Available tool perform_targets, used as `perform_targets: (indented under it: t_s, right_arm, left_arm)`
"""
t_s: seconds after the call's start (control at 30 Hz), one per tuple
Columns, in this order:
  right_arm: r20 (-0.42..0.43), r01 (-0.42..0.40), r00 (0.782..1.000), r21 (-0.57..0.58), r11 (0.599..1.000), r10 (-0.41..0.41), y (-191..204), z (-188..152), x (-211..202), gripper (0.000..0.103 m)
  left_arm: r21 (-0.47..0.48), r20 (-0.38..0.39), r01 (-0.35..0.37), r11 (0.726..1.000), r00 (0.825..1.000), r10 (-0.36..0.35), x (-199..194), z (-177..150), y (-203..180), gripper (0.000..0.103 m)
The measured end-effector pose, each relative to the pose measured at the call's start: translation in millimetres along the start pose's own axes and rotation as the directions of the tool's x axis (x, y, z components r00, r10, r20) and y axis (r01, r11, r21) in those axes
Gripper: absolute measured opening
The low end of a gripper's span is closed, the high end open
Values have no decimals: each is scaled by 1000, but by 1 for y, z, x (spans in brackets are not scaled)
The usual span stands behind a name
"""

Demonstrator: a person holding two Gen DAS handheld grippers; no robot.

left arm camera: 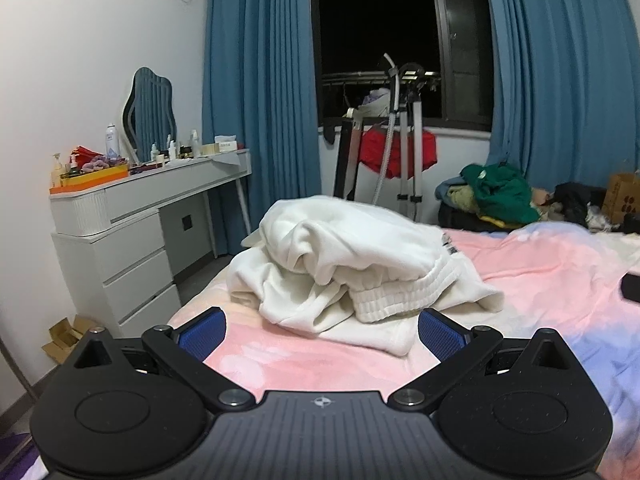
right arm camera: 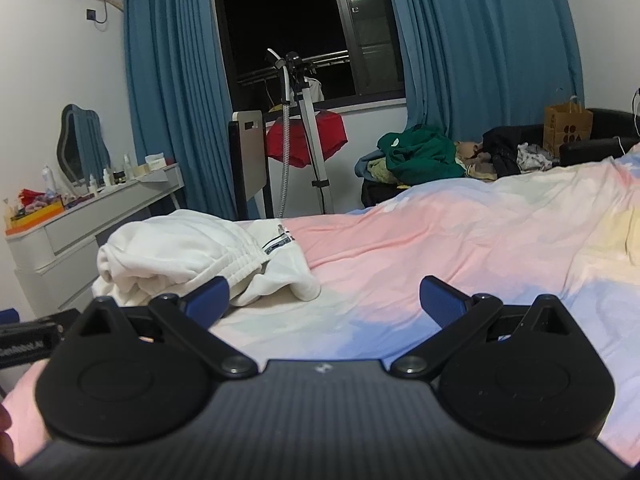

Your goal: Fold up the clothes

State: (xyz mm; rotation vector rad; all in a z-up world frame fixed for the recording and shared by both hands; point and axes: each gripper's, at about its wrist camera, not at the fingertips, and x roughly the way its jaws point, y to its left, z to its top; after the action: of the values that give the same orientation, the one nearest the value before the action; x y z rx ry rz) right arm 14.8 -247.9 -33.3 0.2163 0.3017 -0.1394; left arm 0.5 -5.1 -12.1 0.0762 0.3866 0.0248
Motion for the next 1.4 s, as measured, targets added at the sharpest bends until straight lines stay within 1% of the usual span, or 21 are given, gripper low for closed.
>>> perform_targets:
  t_s: [0.07,0.17,0.23,0.33,0.53,0.63,0.73,0.93,1.07,1.13,1.23,1.33,1.4]
  right_arm:
    - [-8,-10,1000,-2,1000,10,-1,0,0,103]
    - [-16,-22,1000,17,1000,22,-5,2,-1,103]
    - [-14,-21,1000,29,999,21,-8,2,-2,103]
    - [-17,-20,1000,39,999,21,-12,4,-3,103]
    - [-30,-10,999,38,999,11,-10,4,-3,103]
    - [-37,-14,999,42,999,16,-9,3,-3,103]
    - [-44,-2,999,46,999,4,-11,5,-4,103]
    - [-58,-4,998,98,995,9,-21,8,-5,103]
    - [-68,4,998,140,990,6,-32,10,-4,103]
    - [-82,20,997,159,987,-7,-41,12,-2,103]
    - [-106,49,994,212,976,-27,-63,16,1,103]
    - [-128,68,991,272,960,-34,-84,16,5,103]
    - [-146,81,989,314,946,-36,-97,13,8,103]
  left_arm:
    - [-8,-3,-3,1000,1000,3,2,-2,1,103]
    - [-29,-15,26,999,1000,-26,5,-3,4,103]
    - [-21,-15,23,1000,1000,-23,6,-4,3,103]
    - [10,-10,15,1000,1000,-15,7,-8,-2,103]
    - [60,-5,23,998,1000,-23,9,-13,-11,103]
    - [73,-10,25,997,1000,-25,11,-16,-13,103]
    - [85,-19,33,996,999,-32,15,-18,-15,103]
    - [155,-53,62,986,997,-55,33,-23,-30,103]
    - [208,-67,39,977,997,-26,54,-21,-43,103]
    - [257,-66,39,966,998,-23,64,-18,-52,103]
    - [381,-73,52,923,997,-26,79,-16,-74,103]
    - [457,-31,51,888,999,-42,91,-15,-96,103]
    - [499,8,29,866,999,-39,102,-16,-113,103]
